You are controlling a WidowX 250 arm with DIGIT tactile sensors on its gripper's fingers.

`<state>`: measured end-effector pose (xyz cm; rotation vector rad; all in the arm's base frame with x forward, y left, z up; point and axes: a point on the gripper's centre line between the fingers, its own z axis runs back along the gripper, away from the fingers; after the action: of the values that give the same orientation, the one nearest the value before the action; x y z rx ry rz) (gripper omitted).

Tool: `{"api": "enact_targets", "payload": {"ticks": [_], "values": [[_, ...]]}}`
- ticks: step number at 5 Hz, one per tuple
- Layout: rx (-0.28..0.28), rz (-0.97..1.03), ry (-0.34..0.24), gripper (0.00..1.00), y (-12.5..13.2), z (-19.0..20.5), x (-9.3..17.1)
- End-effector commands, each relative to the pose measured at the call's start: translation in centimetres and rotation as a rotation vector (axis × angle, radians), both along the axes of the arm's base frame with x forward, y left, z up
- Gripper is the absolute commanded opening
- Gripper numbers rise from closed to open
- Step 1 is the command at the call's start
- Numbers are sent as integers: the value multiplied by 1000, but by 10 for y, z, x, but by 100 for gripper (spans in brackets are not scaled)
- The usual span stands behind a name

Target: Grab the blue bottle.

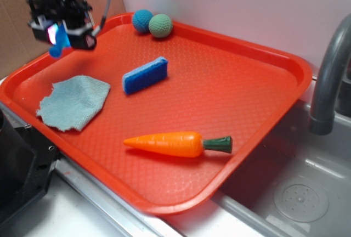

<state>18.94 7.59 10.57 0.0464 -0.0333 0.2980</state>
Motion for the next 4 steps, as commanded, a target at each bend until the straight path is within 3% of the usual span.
{"api": "enact_targets", "payload": {"ticks": [1, 2, 4], "values": [[-4, -207, -33, 0, -51, 79, -37], [43, -297, -77, 0, -72, 84, -36], [88, -401, -57, 0, -95, 74, -7]]}}
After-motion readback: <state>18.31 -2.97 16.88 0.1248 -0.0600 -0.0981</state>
